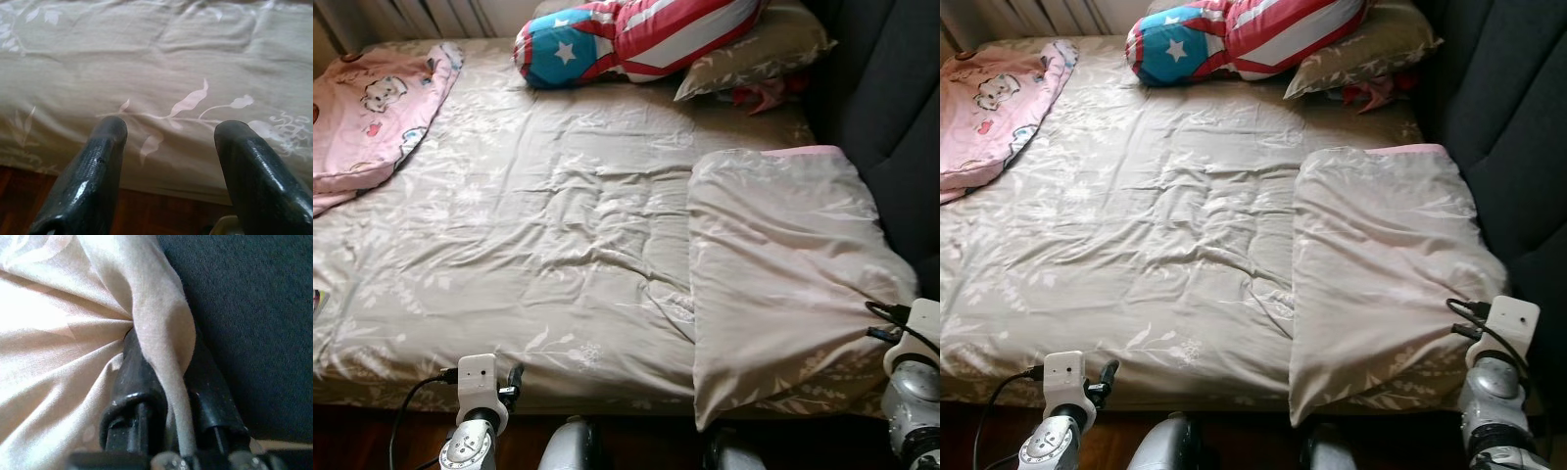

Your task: Clean up the room

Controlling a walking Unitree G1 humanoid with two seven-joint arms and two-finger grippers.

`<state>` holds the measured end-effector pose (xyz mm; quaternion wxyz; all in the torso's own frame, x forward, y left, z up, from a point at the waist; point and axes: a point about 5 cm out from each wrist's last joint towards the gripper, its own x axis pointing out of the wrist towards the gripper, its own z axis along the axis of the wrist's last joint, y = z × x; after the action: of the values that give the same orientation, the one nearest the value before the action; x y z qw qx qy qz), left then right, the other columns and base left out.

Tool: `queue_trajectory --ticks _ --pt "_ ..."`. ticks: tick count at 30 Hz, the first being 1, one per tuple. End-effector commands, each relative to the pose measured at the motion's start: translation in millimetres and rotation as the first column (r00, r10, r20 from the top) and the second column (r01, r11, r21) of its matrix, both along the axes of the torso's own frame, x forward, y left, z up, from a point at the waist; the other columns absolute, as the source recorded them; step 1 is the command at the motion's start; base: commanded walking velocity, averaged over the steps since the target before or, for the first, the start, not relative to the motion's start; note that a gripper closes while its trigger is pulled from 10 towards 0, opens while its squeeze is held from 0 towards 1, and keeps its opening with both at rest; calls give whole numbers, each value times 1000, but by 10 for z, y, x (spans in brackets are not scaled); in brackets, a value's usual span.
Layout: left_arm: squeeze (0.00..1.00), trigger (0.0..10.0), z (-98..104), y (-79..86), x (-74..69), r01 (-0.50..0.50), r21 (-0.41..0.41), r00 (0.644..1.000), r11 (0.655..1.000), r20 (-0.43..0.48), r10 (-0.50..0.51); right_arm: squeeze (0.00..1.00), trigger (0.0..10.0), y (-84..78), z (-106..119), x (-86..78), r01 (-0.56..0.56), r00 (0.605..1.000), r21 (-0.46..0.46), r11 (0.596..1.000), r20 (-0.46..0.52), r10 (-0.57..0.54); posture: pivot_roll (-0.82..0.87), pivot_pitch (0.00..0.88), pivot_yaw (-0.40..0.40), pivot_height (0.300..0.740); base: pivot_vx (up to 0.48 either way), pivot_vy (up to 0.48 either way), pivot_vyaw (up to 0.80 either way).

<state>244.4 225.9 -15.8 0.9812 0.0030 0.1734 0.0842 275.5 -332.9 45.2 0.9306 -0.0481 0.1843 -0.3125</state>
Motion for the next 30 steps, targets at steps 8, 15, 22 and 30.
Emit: queue_trajectory --ticks 8,15,22,30 --pt "0 10000 -160 -31 -132 -54 -60 995 997 -82 49 255 10000 466 -195 69 -275 961 59 960 18 275 -113 84 23 657 0 0 0" --pt "0 10000 -260 -104 -209 -76 -98 989 992 -138 62 0 10000 846 -528 -82 -377 919 197 905 -47 393 -113 51 12 657 0 0 0" --pt "0 10000 -354 -120 -315 -90 -99 977 991 -200 69 0 10000 1049 -858 -384 -366 888 317 875 -164 430 -119 22 11 692 0 0 0" --pt "0 10000 -452 -177 -404 -73 -99 959 992 -282 42 0 10000 1121 -1052 -640 -325 871 384 864 -235 432 -122 0 9 732 0 0 0"
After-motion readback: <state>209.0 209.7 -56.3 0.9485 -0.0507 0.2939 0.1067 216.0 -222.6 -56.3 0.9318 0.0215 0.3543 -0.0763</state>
